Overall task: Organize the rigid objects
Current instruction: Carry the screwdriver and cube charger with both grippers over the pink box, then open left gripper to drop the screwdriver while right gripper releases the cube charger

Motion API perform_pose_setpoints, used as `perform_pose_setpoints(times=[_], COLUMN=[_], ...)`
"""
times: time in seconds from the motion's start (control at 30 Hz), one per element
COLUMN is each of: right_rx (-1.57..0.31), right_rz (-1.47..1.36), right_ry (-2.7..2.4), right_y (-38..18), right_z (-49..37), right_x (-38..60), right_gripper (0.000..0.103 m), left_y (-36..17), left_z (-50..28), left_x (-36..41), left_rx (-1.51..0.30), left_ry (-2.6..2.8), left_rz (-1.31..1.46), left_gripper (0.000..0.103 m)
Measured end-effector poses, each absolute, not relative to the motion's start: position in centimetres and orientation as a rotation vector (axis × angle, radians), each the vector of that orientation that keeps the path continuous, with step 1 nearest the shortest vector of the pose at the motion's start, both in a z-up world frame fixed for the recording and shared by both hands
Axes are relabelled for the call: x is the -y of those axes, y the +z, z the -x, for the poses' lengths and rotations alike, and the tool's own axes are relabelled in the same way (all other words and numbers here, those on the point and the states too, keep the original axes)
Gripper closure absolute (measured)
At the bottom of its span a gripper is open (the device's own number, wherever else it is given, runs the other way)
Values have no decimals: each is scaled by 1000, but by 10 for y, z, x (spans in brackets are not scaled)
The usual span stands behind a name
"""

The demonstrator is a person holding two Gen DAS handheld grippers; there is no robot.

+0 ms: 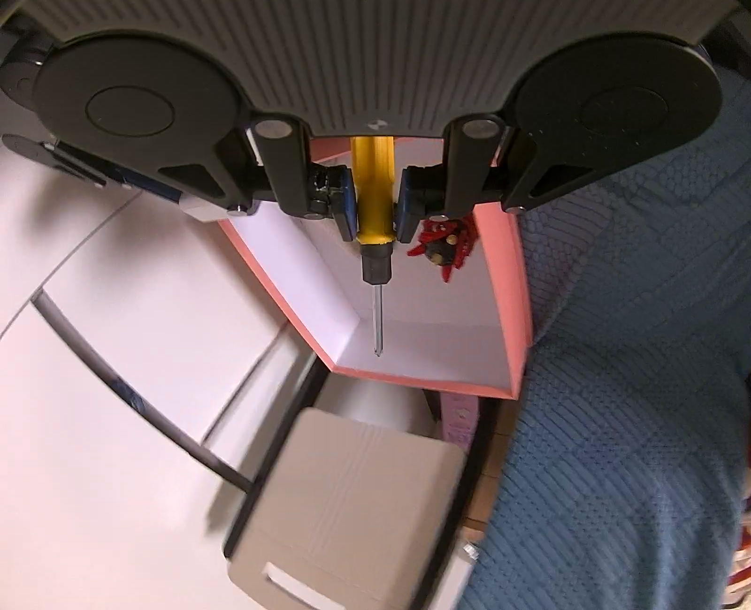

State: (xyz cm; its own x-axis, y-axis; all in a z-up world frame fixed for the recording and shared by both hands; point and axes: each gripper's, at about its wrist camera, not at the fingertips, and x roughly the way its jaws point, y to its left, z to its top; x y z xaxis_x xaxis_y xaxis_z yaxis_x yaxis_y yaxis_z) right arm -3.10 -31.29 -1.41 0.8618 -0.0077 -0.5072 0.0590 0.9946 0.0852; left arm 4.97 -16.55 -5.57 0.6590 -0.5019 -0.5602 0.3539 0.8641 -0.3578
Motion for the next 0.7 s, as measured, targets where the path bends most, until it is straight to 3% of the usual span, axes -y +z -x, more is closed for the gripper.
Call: perform_pose_setpoints(times=[0.7], right_rx=[-633], right_rz=[-172], right_ry=[-70], right_y=[-55], right_z=[-66], right_x=[366], right_gripper=[50], left_y=[-103], left_z=[-177], left_x=[232], left_rx=[-862], left_ry=[-531], left_rz=[180], left_gripper=[82])
